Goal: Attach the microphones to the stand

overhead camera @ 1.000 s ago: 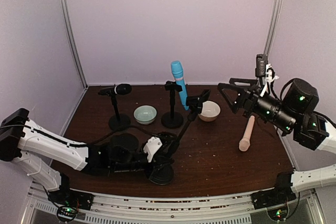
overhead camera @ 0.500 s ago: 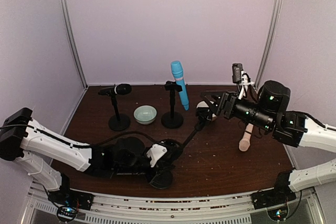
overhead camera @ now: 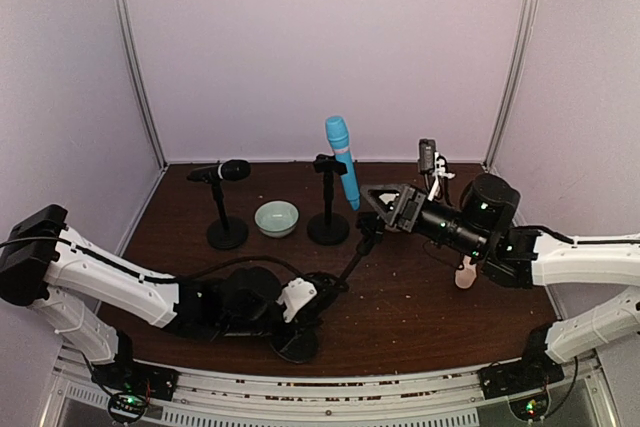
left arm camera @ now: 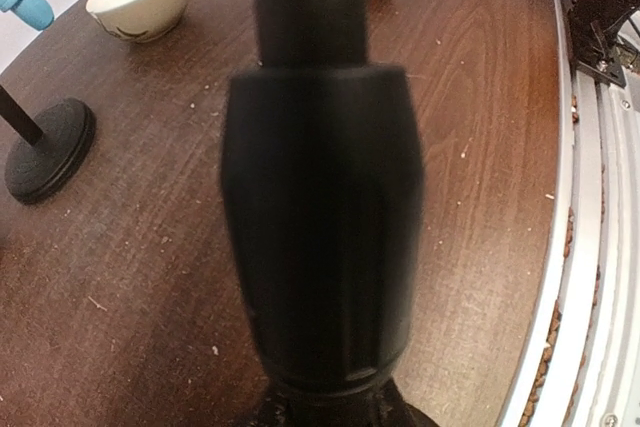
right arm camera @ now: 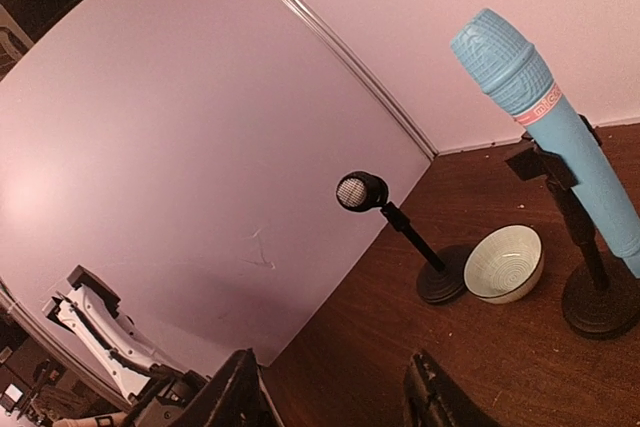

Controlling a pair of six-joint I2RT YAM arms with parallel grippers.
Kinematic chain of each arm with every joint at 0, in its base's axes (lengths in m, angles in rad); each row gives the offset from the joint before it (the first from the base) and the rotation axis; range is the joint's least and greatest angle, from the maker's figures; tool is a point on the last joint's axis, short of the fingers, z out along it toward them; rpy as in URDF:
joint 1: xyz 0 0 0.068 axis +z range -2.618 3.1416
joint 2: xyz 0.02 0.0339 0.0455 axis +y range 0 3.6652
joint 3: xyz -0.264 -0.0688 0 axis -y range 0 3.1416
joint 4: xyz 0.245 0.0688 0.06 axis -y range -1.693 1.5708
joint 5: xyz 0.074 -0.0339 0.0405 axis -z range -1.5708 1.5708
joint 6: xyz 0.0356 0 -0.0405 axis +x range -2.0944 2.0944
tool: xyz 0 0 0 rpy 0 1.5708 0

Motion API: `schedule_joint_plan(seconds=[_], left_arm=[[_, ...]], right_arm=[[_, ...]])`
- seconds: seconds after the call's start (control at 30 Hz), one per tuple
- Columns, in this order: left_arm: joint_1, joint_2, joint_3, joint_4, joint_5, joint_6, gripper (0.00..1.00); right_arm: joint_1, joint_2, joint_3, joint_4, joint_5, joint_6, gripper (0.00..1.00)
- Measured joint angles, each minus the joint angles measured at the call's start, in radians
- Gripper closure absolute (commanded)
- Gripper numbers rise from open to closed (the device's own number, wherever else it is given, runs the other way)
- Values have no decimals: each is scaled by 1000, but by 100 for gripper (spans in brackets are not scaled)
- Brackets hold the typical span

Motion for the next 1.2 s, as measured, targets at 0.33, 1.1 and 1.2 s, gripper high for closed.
schedule_joint_plan(seconds=[0.33, 1.1, 1.2], left_arm=[[0, -4, -40, 137, -38, 5, 100], [-3, -20, -73, 250, -59, 19, 100], [-3, -34, -73, 279, -67, 14, 100]], right_arm=[[5, 139, -138, 375, -74, 207, 60], [40, 166, -129, 352, -88, 159, 33], [41, 44, -126, 210, -78, 53, 23]])
